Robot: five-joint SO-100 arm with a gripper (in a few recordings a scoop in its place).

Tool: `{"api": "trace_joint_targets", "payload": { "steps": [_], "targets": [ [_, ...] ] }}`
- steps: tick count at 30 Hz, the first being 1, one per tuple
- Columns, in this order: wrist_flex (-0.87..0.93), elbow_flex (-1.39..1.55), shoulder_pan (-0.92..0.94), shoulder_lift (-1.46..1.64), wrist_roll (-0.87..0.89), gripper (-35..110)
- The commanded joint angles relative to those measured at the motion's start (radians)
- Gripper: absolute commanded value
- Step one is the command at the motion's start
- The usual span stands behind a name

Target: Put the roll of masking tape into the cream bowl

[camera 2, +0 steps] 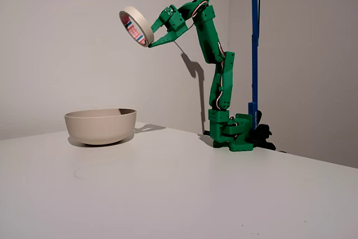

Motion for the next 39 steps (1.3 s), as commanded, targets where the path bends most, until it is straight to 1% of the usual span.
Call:
{"api": "trace_joint_targets", "payload": {
  "steps": [1, 6, 11, 18, 22, 30, 33, 36, 39],
  "targets": [
    [0.052, -0.029, 0.124, 0.067, -0.011, -8],
    [-0.014, -0.029, 0.279, -0.020, -0.043, -8],
    [-0.140, -0.029, 0.419, -0.124, -0.064, -8],
    [-0.255, -0.029, 0.522, -0.244, -0.100, -8],
    [-0.316, -0.029, 0.554, -0.336, -0.124, -8],
    [-0.419, -0.034, 0.560, -0.563, -0.179, -8],
    [-0.428, -0.057, 0.561, -0.658, -0.186, -8],
    [-0.394, -0.138, 0.568, -0.772, -0.187, -8],
    [-0.400, -0.147, 0.577, -0.822, -0.190, -8]
  ]
}}
